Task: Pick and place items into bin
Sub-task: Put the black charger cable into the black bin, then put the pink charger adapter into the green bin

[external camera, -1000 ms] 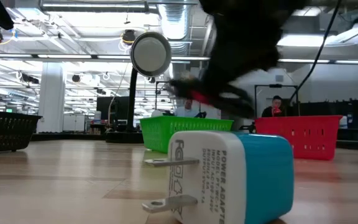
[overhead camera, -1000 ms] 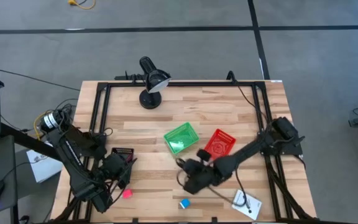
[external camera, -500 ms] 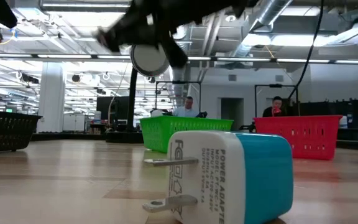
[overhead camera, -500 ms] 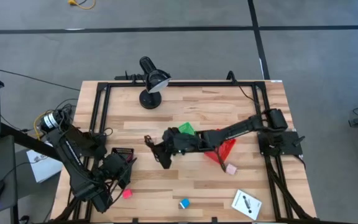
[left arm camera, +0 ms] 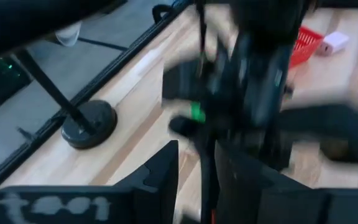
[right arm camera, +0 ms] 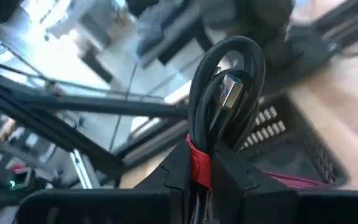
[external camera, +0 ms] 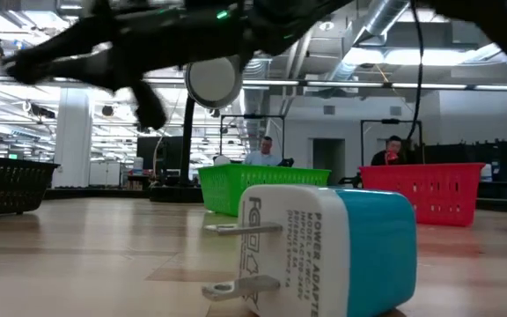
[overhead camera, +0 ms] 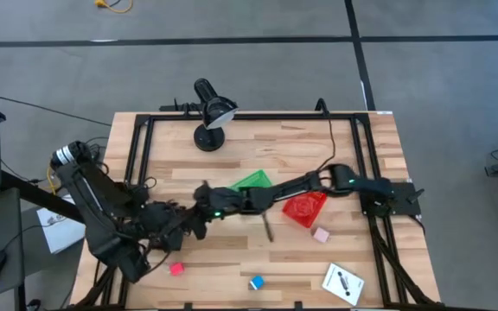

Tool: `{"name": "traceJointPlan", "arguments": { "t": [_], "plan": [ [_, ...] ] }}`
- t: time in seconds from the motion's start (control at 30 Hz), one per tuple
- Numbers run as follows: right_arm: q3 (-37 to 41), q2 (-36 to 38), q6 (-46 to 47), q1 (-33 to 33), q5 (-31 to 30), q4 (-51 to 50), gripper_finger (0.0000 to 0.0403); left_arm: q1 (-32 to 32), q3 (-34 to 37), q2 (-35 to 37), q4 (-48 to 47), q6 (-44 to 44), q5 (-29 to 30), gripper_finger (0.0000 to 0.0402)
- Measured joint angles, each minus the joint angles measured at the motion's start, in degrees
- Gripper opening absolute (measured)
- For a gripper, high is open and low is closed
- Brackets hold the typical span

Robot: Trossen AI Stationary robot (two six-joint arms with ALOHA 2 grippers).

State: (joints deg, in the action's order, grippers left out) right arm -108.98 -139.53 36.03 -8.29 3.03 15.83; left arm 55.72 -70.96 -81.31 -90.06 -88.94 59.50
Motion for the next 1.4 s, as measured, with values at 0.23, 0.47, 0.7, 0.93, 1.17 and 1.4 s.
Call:
{"name": "traceJointPlan", "arguments": {
  "t": [0.23,0.47,0.7,0.93,1.17,1.4],
  "plan": [
    [-21.0,-11.2,0.0,1.4,0.7,-15.1,0.0038,0.1,0.0,4.1,0.1,4.0,0.6,0.0096],
    [-24.7,-14.0,2.0,2.7,1.8,-16.4,0.0038,0.1,0.0,6.1,0.0,6.9,0.9,0.0096],
    [-24.7,-13.9,1.5,2.8,1.6,-17.2,0.0051,0.1,0.0,6.3,0.0,9.1,1.1,0.0096],
    [-24.7,-13.8,1.5,2.7,4.7,-17.1,0.0075,0.1,0.0,6.3,0.0,9.1,1.1,0.0096],
    [-24.7,-14.4,-2.0,2.7,5.0,-17.9,0.0128,0.1,0.0,6.3,0.0,9.9,1.2,0.0096],
    [-24.7,-14.4,-2.1,2.7,4.6,-14.7,0.0185,0.1,0.0,6.3,0.0,9.9,1.2,0.0096]
  ]
}}
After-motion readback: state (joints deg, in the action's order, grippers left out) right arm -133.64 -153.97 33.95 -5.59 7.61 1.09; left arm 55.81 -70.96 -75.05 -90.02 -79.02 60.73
